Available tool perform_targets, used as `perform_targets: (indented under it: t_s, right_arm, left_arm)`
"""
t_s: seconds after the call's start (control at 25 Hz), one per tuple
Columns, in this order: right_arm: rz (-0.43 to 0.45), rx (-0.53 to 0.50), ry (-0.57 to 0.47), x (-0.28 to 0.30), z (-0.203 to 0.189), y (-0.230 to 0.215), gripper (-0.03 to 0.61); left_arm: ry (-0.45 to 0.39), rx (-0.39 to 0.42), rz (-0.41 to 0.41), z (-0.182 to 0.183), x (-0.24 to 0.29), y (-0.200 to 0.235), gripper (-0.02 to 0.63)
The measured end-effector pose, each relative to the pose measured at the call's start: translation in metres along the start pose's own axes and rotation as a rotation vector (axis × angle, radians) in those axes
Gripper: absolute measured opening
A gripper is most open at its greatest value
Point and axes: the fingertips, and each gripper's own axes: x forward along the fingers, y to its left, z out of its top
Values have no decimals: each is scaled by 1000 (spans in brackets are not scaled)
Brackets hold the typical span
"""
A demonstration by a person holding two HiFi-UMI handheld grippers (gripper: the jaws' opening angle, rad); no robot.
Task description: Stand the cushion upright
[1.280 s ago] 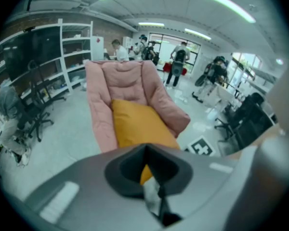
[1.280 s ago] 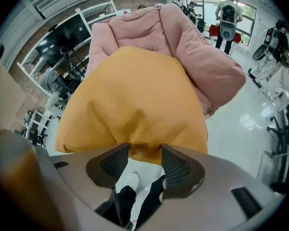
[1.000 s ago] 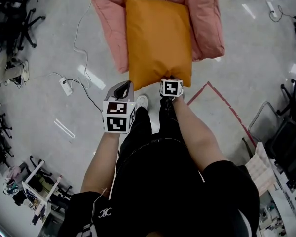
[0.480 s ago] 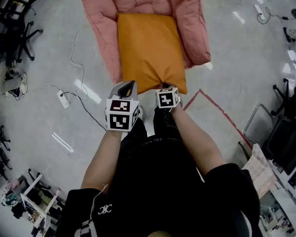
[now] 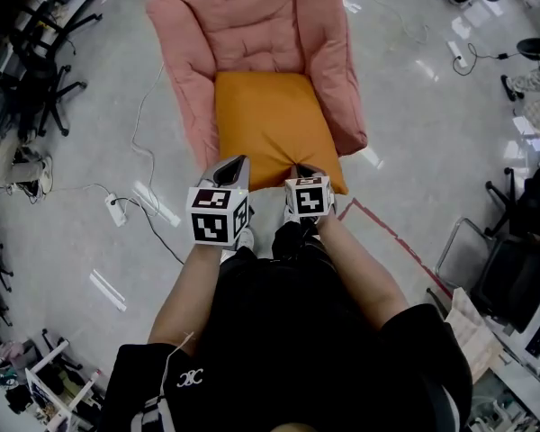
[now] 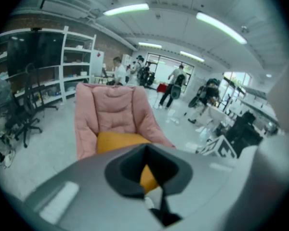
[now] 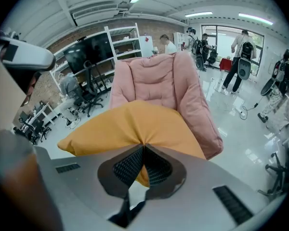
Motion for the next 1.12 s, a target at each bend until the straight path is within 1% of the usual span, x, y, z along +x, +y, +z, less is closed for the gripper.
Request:
perform_targets:
  t_s: [0.16,0.28,0.4,0.56,0.72,0.84,1.0,1.12]
  right_arm:
    - [17,4,-57,-23,33,-12,2]
    - [17,-7,-88,-40,51,-19,2]
    - [25,-33,-112,-53,67,-23,2]
    - [67,-54,-174,-78,96,-25,2]
    - [86,-44,-238,-99,132,-35,2]
    - [87,-48,-268,-100,157,-46,2]
    - [88,-114,-275,-83,189,-52,2]
    - [77,-133,-281,-73,214,-57,2]
  left_arm:
    - [-72,10,12,31,-9,-5,0]
    - [-106,8,15,46,-15,-9,0]
    - [-125,5,23,55,-16,-12,0]
    - [-148,-3,33,62,-13,-20,0]
    - [-180,-3,50,76,-14,-28,0]
    - [-205,-1,70,86,-14,-31,0]
    - [-219,-19,105,88,-15,-29,0]
    - [-215,-34,127,89,-12,-28,0]
